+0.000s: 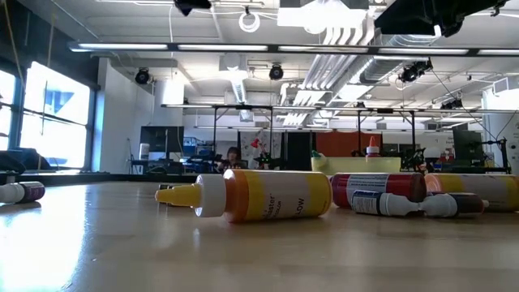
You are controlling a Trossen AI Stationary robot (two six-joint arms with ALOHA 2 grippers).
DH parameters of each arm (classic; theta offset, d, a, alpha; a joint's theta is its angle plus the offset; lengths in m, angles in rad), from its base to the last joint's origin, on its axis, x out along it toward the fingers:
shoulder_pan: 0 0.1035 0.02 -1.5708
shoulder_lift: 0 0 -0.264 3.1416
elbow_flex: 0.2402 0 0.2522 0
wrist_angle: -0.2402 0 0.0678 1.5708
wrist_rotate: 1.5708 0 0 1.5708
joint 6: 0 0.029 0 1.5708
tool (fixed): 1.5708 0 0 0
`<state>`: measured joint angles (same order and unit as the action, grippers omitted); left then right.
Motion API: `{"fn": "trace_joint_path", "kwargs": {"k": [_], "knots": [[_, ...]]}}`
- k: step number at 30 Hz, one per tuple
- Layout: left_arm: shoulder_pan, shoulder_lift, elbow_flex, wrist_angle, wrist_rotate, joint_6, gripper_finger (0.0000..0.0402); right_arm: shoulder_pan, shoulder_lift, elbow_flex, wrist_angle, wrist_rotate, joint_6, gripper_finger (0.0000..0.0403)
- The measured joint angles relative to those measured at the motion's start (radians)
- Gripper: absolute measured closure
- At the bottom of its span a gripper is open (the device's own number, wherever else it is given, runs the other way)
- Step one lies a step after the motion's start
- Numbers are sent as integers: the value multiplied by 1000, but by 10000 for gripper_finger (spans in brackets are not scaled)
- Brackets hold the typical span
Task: Pick & Place food coloring
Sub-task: Adjust the big green food coloring bottle
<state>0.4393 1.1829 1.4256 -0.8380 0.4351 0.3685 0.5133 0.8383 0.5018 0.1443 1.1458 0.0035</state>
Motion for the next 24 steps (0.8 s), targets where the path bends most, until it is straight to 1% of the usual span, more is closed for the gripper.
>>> {"fn": "trace_joint_path", "kwargs": {"k": [2,5,7,10,13,17,20,24], "knots": [[0,-44,-131,159,0,-50,195,0,0,0,0,-6,0,204],[-1,-96,-287,345,4,-98,195,0,0,0,1,-36,0,204],[-1,-118,-378,425,15,-139,195,-1,0,0,0,-90,0,204],[-1,-120,-504,537,57,-188,195,-9,0,0,-1,-198,-1,204],[-1,-120,-609,684,96,-220,195,-29,0,0,-3,-237,1,204],[-1,-107,-715,792,99,-223,195,-86,28,0,-23,-256,45,204],[-1,-106,-756,846,101,-223,195,-158,87,0,-21,-360,72,204],[-1,-106,-766,850,100,-220,195,-280,204,0,82,-523,82,204]]}}
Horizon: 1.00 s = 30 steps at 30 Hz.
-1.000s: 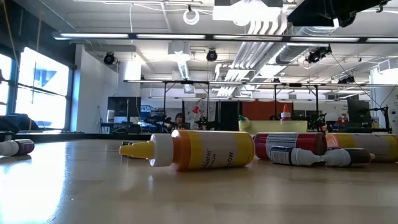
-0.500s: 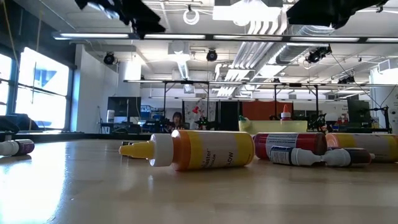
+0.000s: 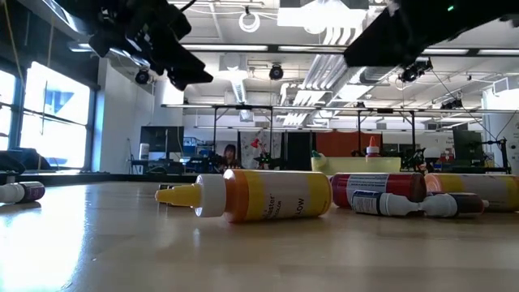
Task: Pick & Place food coloring
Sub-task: Adjust the big green food coloring bottle
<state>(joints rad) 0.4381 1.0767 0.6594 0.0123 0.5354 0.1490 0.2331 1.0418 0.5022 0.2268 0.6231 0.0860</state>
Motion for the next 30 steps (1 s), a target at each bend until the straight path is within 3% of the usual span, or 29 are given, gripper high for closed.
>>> {"fn": "trace_joint_path", "kwargs": {"k": [8,16,30], "knots": [[0,0,0,-14,-3,-1,195,-175,164,31,118,-253,-13,204],[0,0,0,-14,-5,-1,195,-208,247,127,85,-264,-47,204],[0,0,0,-14,-6,-1,195,-207,255,141,85,-283,-91,204]]}}
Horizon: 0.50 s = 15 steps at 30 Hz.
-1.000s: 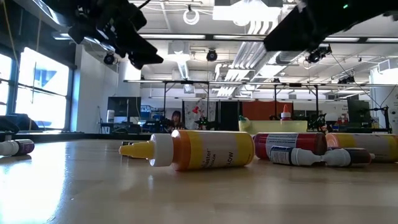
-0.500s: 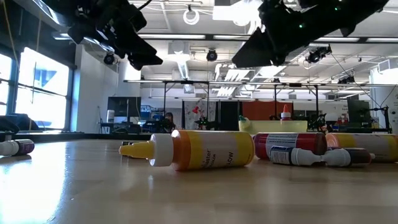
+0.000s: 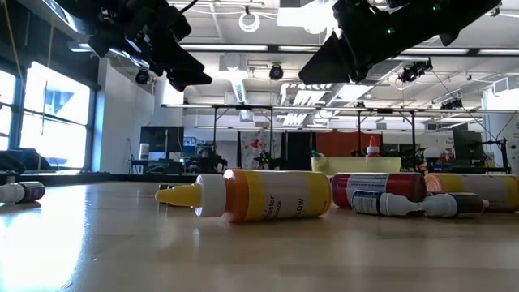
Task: Pick & Place food coloring
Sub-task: Adjust the big green food coloring bottle
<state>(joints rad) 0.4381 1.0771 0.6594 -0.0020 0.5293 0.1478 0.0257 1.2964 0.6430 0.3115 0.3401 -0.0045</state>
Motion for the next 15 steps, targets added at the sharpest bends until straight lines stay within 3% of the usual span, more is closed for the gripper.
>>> {"fn": "trace_joint_path", "kwargs": {"k": [15], "knots": [[0,0,0,0,0,0,195,0,0,0,0,-14,-4,204]]}}
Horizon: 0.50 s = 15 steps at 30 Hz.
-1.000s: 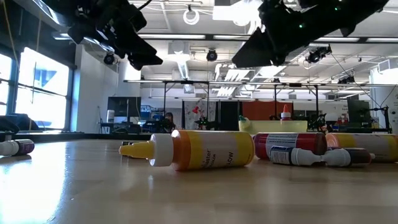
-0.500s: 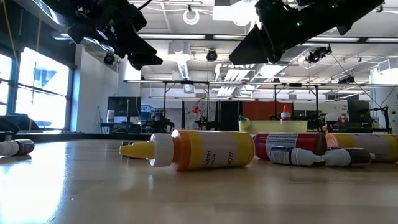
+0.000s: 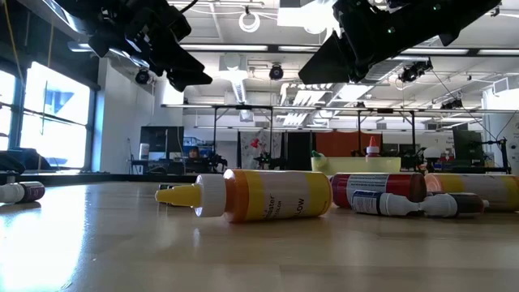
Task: Pick & Place food coloring
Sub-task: Adjust the big green food coloring bottle
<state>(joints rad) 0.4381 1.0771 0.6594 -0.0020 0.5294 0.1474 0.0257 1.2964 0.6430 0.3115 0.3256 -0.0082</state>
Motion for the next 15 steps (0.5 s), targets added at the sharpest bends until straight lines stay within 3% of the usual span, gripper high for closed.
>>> {"fn": "trace_joint_path", "kwargs": {"k": [15], "knots": [[0,0,0,0,1,0,195,0,0,0,-51,-22,-2,204]]}}
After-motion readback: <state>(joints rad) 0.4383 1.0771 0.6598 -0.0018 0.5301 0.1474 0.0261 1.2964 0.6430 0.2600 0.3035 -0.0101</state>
